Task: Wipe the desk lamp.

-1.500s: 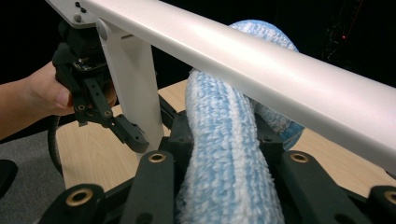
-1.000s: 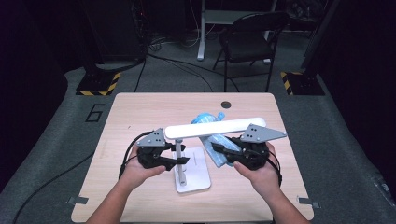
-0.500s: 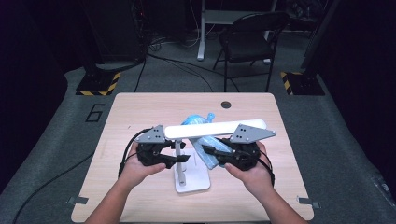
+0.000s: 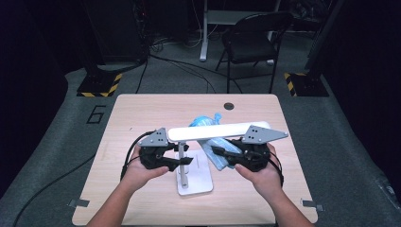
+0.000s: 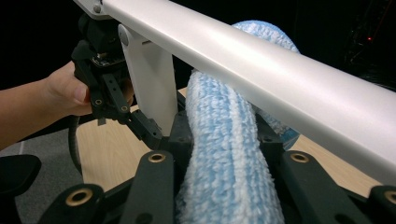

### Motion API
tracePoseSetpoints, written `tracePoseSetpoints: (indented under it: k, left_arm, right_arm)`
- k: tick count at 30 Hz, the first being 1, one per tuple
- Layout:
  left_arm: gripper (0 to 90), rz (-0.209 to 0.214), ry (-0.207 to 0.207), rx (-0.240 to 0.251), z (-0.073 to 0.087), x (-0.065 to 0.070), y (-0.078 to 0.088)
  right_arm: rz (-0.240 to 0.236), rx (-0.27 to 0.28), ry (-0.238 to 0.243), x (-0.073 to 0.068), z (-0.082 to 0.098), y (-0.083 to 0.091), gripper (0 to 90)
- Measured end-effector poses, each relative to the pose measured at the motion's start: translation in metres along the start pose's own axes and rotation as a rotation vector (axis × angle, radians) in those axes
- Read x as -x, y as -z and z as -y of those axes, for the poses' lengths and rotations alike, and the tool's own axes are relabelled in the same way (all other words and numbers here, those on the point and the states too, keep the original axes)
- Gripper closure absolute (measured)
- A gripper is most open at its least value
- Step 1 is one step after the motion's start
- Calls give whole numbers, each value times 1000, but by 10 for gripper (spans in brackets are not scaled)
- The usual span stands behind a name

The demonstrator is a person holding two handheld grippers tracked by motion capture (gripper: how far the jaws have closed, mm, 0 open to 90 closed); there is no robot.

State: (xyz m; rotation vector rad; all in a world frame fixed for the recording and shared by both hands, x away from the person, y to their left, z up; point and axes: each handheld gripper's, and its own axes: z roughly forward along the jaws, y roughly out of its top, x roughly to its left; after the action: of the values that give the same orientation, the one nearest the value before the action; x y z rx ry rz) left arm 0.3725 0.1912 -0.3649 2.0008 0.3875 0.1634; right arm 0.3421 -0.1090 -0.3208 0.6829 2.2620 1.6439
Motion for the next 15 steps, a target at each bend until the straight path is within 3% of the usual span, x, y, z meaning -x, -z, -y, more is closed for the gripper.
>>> tracePoseSetpoints:
  k: [8,15]
  left_arm:
    - [515,0,-1,-5,0,0,0]
    - [514,1,0,-6,0,0,0]
  right_arm:
    - [-35,30,-32,18,11,13,674]
    - [-21,22,-4,29,15,23,674]
